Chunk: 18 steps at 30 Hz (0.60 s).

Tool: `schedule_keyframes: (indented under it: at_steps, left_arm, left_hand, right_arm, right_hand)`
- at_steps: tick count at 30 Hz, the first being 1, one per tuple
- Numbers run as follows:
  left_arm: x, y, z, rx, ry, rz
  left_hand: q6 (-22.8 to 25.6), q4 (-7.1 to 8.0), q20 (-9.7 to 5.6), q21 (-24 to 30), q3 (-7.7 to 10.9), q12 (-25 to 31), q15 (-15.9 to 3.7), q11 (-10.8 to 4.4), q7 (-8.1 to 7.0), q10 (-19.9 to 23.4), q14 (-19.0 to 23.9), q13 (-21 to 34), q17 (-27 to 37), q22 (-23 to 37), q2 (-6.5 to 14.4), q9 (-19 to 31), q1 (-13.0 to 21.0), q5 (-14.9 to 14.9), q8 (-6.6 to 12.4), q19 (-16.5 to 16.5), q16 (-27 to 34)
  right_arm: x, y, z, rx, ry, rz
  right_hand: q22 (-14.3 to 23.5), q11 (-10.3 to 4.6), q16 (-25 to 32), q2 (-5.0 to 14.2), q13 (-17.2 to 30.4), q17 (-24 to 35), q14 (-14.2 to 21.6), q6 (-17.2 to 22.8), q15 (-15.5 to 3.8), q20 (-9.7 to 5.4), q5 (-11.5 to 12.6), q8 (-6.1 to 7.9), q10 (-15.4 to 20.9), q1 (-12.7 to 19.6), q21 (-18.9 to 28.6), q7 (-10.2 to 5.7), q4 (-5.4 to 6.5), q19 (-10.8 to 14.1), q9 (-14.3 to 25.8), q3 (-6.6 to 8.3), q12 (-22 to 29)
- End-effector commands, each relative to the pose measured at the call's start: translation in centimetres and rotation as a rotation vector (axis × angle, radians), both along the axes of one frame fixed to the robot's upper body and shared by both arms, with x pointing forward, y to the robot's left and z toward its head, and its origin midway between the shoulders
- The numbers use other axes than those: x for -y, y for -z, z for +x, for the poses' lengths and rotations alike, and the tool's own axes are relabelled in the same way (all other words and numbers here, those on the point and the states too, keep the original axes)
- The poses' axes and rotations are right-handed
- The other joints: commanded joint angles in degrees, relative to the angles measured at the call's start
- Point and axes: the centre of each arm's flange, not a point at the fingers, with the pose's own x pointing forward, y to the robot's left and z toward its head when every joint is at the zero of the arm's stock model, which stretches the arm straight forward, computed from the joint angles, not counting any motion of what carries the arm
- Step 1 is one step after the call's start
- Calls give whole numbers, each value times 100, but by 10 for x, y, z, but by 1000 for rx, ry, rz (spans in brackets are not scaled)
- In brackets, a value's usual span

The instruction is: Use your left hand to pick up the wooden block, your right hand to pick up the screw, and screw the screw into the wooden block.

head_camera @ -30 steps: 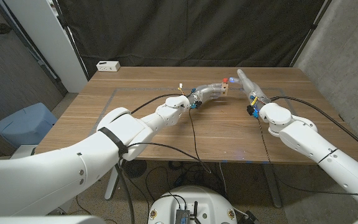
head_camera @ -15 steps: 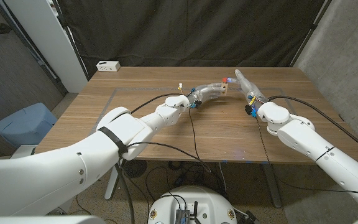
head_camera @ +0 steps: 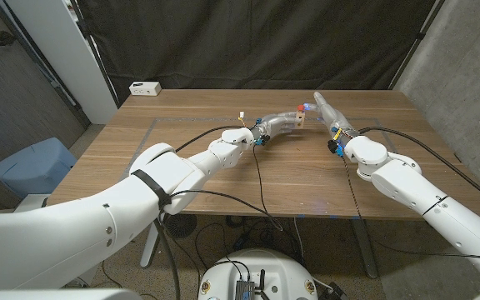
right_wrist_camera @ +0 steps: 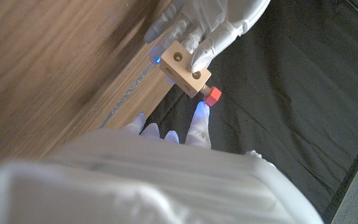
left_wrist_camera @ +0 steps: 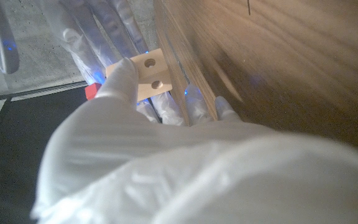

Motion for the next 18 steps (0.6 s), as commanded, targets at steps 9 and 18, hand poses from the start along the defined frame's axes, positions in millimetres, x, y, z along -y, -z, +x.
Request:
schedule_keyframes:
  at_steps: [9, 18]
  left_arm:
    - [0, 2, -1, 5, 10, 1]
    - [1, 2, -2, 11, 20, -4]
  left_hand:
    - [256, 34, 3, 40, 7, 46, -341, 7, 203, 59, 57, 30, 21, 30, 69, 28, -2, 52, 66, 2, 17]
    - [243, 34, 6, 42, 9, 48, -337, 7, 208, 62, 58, 30, 20, 31, 66, 28, -3, 52, 61, 7, 15]
  right_arm:
    - [-1, 4, -4, -8, 3, -2]
    - [0, 7, -8, -9, 11, 0]
  right_hand:
    - [2, 24, 31, 197, -2, 12, -893, 72, 30, 13, 46, 43, -445, -60, 18, 1, 41, -11, 15, 6, 31]
    - [2, 19, 34, 204, -2, 11, -888, 90, 25, 12, 50, 49, -431, -65, 20, -4, 40, -8, 15, 12, 36]
